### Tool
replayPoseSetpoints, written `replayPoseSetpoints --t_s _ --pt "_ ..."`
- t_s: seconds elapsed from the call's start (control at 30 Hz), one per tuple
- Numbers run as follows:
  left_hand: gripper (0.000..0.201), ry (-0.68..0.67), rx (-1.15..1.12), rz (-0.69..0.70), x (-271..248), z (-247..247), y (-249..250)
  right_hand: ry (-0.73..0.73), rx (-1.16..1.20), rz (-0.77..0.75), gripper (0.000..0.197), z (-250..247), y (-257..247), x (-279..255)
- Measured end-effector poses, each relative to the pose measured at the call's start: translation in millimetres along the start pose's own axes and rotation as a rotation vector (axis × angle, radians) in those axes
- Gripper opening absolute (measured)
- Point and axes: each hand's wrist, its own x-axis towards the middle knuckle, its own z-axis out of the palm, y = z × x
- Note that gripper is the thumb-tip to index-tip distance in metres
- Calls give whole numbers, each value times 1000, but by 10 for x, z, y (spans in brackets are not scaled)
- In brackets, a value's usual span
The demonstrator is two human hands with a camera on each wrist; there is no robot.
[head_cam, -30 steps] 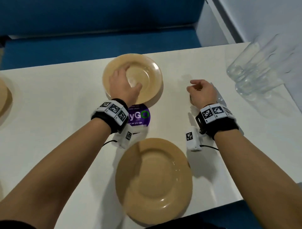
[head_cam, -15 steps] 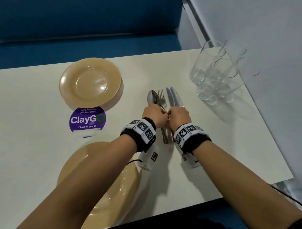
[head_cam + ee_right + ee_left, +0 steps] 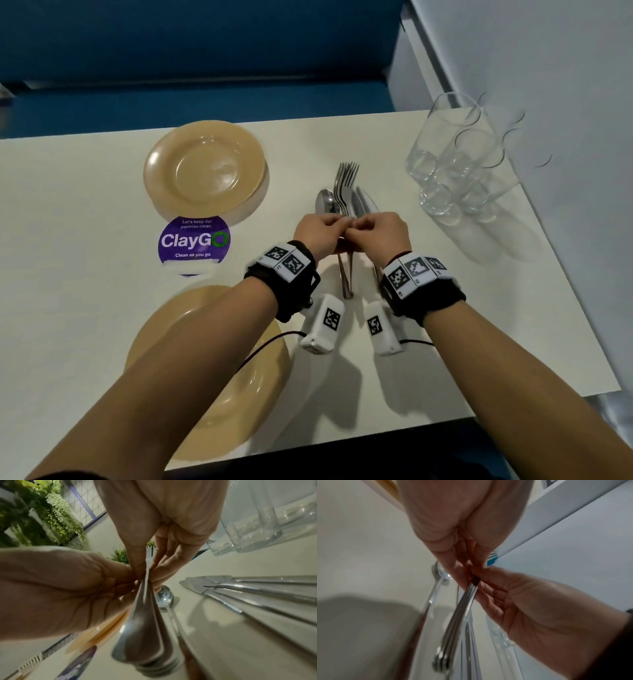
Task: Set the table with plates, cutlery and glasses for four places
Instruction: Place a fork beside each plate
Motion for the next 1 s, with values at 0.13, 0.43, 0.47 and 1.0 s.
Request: replayPoseSetpoints --t_s 0.13,0.43,0.47,1.0 --pt "18 43 -71 52 -151 -343 -5 -149 120 -8 7 175 -194 -96" --pt "21 162 -76 121 -665 -1617 -107 -312 315 16 14 1062 -859 -489" --pt "20 188 -56 118 -688 -1684 -114 -290 304 13 13 1084 -874 -495" --pt "9 195 277 -147 -1512 -3188 -1432 -315 -156 -53 21 2392 -1152 -1255"
